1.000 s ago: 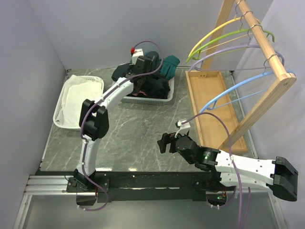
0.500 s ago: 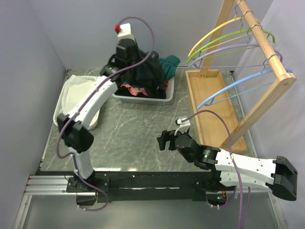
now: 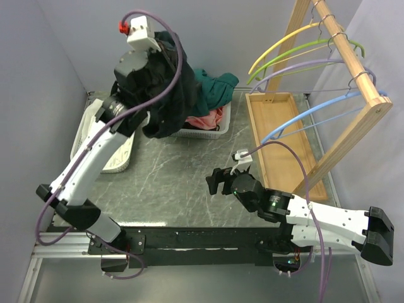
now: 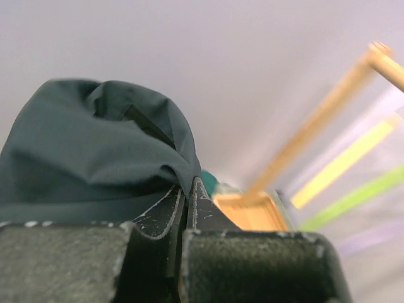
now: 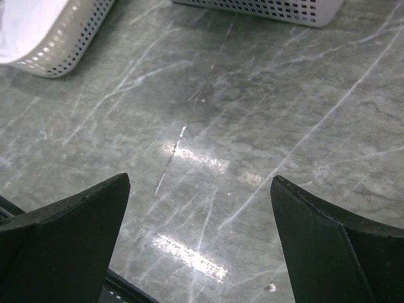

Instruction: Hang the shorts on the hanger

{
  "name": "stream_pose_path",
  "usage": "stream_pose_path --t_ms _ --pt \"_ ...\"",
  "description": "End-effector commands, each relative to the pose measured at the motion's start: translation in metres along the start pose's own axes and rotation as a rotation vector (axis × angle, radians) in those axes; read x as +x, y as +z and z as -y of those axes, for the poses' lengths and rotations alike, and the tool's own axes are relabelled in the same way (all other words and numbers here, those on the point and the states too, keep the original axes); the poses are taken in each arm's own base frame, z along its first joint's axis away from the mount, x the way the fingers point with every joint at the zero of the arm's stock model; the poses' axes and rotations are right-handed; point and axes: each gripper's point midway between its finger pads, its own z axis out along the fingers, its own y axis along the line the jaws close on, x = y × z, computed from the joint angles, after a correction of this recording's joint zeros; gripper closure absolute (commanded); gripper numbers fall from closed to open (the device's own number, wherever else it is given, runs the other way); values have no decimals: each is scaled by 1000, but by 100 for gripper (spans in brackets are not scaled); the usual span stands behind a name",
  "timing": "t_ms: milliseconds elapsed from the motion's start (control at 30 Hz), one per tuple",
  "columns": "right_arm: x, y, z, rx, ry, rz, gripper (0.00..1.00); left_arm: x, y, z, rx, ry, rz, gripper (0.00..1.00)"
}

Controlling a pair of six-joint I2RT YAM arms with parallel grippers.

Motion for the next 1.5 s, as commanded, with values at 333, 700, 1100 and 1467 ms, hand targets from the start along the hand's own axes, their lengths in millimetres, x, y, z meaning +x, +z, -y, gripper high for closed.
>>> stream_pose_path --t_ms 333,700,1100,1467 --pt "-35 -13 -31 -136 80 56 1 16 -116 32 -68 -74 -81 99" --pt "18 -6 -4 -58 114 -28 2 286 -127 -66 -245 -197 -648 99" --pt "78 21 -61 -104 70 -150 7 327 -139 -120 -386 -194 -753 36" --pt "105 63 -45 130 11 -179 72 278 -177 -142 -400 -194 -663 3"
